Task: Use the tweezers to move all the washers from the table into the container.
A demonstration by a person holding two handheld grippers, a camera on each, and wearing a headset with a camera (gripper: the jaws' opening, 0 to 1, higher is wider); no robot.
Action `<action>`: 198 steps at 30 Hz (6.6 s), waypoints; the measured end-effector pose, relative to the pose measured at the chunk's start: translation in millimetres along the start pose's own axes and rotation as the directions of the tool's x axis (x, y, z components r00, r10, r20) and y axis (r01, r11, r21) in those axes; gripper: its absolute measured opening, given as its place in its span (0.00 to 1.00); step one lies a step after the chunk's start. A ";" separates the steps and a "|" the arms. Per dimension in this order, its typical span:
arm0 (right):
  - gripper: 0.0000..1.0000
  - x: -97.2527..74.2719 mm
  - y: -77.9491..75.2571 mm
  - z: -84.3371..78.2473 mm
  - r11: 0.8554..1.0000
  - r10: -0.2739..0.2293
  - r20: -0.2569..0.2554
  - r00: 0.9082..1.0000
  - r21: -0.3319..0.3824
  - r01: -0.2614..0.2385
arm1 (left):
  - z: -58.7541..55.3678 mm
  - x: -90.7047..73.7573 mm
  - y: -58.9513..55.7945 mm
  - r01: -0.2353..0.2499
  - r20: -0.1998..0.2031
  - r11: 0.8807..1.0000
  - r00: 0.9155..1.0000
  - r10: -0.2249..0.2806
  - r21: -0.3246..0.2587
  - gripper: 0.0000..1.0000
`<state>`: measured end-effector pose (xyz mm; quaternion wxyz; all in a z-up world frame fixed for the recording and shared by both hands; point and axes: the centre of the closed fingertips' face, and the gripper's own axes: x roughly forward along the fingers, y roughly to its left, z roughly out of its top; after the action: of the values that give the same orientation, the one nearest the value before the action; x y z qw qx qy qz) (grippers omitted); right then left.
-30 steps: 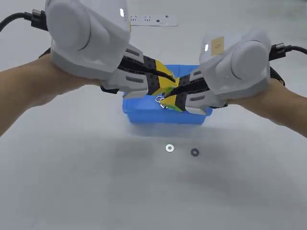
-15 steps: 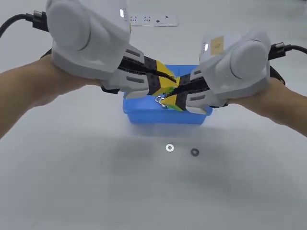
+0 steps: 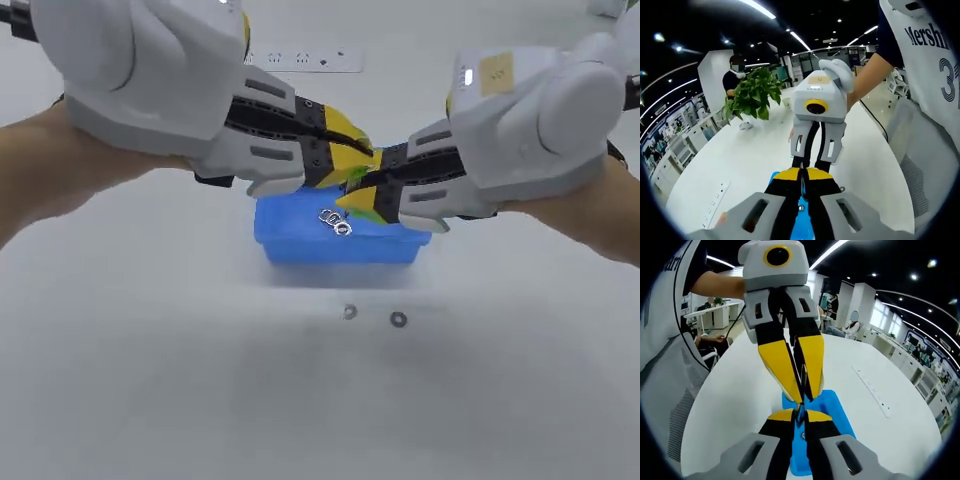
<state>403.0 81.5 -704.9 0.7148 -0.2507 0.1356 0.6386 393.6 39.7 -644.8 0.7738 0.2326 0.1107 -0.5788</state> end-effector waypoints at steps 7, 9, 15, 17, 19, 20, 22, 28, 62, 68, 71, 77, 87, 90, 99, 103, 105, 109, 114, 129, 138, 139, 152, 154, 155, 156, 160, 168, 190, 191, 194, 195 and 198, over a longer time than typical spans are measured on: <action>0.07 -9.4 8.7 8.6 1.000 0.008 0.039 0.999 -0.009 -0.007 | 13.8 -11.1 -9.9 0.001 0.008 1.000 1.000 -0.001 0.004 0.09; 0.07 -11.6 12.9 11.3 1.000 0.007 0.049 0.999 -0.007 -0.006 | 10.0 -14.3 -10.8 0.000 0.013 1.000 1.000 0.000 0.005 0.09; 0.07 -10.8 14.6 4.8 0.999 -0.015 0.028 0.999 -0.041 0.016 | 4.8 -11.5 -15.6 0.014 -0.005 1.000 1.000 -0.014 0.017 0.07; 0.08 -7.8 11.1 0.3 0.999 -0.023 0.017 1.000 -0.047 0.024 | 1.8 -6.3 -12.8 0.011 -0.011 1.000 1.000 -0.011 0.023 0.07; 0.08 -6.2 7.4 -2.3 0.998 -0.032 0.009 0.999 -0.049 0.032 | -0.9 -2.6 -9.0 0.007 -0.014 1.000 1.000 -0.007 0.024 0.07; 0.08 -5.8 4.9 -3.7 0.997 -0.041 0.003 0.999 -0.058 0.041 | -2.3 -1.8 -7.3 0.006 -0.017 1.000 1.000 -0.006 0.022 0.07; 0.08 -3.6 2.3 -6.0 0.997 -0.039 -0.003 0.999 -0.064 0.039 | -4.8 -0.5 -4.5 0.008 -0.019 1.000 1.000 -0.008 0.026 0.07; 0.08 6.9 -1.6 -14.3 0.994 -0.040 -0.025 0.999 -0.101 0.037 | -17.8 2.9 -1.5 0.034 -0.042 0.998 0.999 -0.032 0.049 0.06; 0.11 -4.1 67.6 -19.1 0.995 0.031 -0.066 0.997 -0.091 -0.037 | -19.8 -13.6 -70.4 0.074 -0.066 0.997 0.995 -0.073 0.012 0.05; 0.11 4.5 83.1 -32.4 0.994 0.069 -0.094 0.993 -0.075 -0.076 | -35.5 -11.1 -81.1 0.084 -0.089 0.996 0.992 -0.086 -0.027 0.05; 0.11 6.8 85.3 -38.5 0.995 0.077 -0.100 0.992 -0.056 -0.083 | -40.3 -9.4 -83.5 0.086 -0.098 0.995 0.991 -0.090 -0.045 0.05; 0.11 13.2 83.8 -44.9 0.997 0.079 -0.090 0.993 -0.011 -0.080 | -48.2 -5.8 -79.6 0.089 -0.108 0.994 0.990 -0.096 -0.069 0.05; 0.11 22.2 79.8 -49.9 0.996 0.084 -0.083 0.993 0.026 -0.082 | -56.3 -1.3 -75.0 0.088 -0.114 0.993 0.989 -0.097 -0.085 0.05; 0.11 23.0 79.6 -50.7 0.996 0.087 -0.081 0.993 0.033 -0.084 | -56.4 -0.1 -74.5 0.089 -0.113 0.992 0.989 -0.098 -0.087 0.05; 0.11 23.7 76.7 -53.4 0.996 0.081 -0.084 0.993 0.042 -0.078 | -57.4 2.6 -71.8 0.085 -0.111 0.992 0.989 -0.095 -0.093 0.05; 0.11 23.8 77.1 -55.0 0.995 0.085 -0.085 0.993 0.054 -0.081 | -58.7 3.3 -71.3 0.083 -0.114 0.992 0.989 -0.094 -0.098 0.05; 0.12 24.0 76.8 -55.0 0.995 0.085 -0.083 0.993 0.062 -0.080 | -58.4 3.9 -71.2 0.083 -0.112 0.991 0.989 -0.094 -0.102 0.05; 0.12 24.0 76.6 -56.0 0.994 0.087 -0.091 0.992 0.067 -0.082 | -58.3 4.4 -70.3 0.080 -0.112 0.991 0.989 -0.092 -0.109 0.05; 0.17 18.7 80.9 -55.2 0.993 0.115 -0.098 0.989 0.038 -0.111 | -58.3 5.1 -69.0 0.077 -0.114 0.990 0.989 -0.090 -0.115 0.05; 0.09 16.7 74.3 -52.7 0.992 0.116 -0.086 0.990 0.067 -0.111 | -58.9 6.2 -66.4 0.079 -0.114 0.988 0.989 -0.094 -0.131 0.06; 0.09 16.6 76.1 -50.8 0.993 0.112 -0.093 0.989 0.053 -0.107 | -59.3 3.7 -67.4 0.079 -0.128 0.989 0.987 -0.095 -0.123 0.06; 0.09 16.5 76.2 -50.5 0.993 0.111 -0.093 0.989 0.051 -0.106 | -58.7 2.9 -68.0 0.080 -0.128 0.990 0.987 -0.095 -0.120 0.06; 0.09 12.5 73.6 -41.8 0.996 0.089 -0.080 0.993 0.021 -0.088 | -50.7 -2.2 -67.2 0.082 -0.129 0.992 0.987 -0.094 -0.097 0.06; 0.09 10.5 72.6 -39.4 0.996 0.085 -0.077 0.993 0.022 -0.083 | -46.8 -3.7 -66.4 0.082 -0.129 0.993 0.987 -0.093 -0.091 0.06; 0.09 8.9 72.0 -37.2 0.997 0.081 -0.074 0.994 0.024 -0.080 | -45.2 -4.4 -66.2 0.082 -0.128 0.993 0.987 -0.093 -0.088 0.06; 0.09 7.1 71.5 -34.7 0.997 0.077 -0.070 0.995 0.022 -0.075 | -42.3 -5.7 -65.8 0.083 -0.127 0.993 0.988 -0.093 -0.083 0.06; 0.09 1.7 68.3 -26.3 0.998 0.064 -0.060 0.996 0.011 -0.063 | -32.1 -10.7 -62.9 0.081 -0.121 0.994 0.989 -0.088 -0.067 0.06; 0.09 -10.2 46.1 -1.1 0.999 0.017 -0.034 0.999 -0.043 -0.019 | -8.6 -19.7 -44.1 0.055 -0.102 0.998 0.993 -0.055 -0.003 0.06; 0.09 33.6 -17.8 -34.7 1.000 0.006 -0.079 0.997 -0.023 -0.007 | -55.9 9.6 21.0 0.039 -0.132 0.998 0.990 -0.044 -0.040 0.06; 0.09 35.5 -17.9 -37.3 1.000 0.007 -0.082 0.997 -0.019 -0.009 | -58.9 11.4 20.8 0.042 -0.133 0.998 0.990 -0.048 -0.047 0.06; 0.09 40.6 -16.9 -46.1 1.000 0.016 -0.100 0.995 -0.011 -0.017 | -71.4 18.1 23.1 0.049 -0.146 0.997 0.988 -0.057 -0.059 0.06; 0.09 41.2 -16.8 -47.1 1.000 0.017 -0.100 0.995 -0.007 -0.018 | -72.0 18.4 23.1 0.048 -0.147 0.997 0.988 -0.057 -0.060 0.06; 0.09 40.4 -18.2 -45.9 1.000 0.013 -0.091 0.996 0.009 -0.012 | -71.1 17.4 25.3 0.039 -0.133 0.996 0.990 -0.049 -0.080 0.06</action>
<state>432.6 90.2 -760.8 0.7050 -0.2758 0.1720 0.6304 429.8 65.3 -708.2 0.7598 0.2388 0.1903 -0.5740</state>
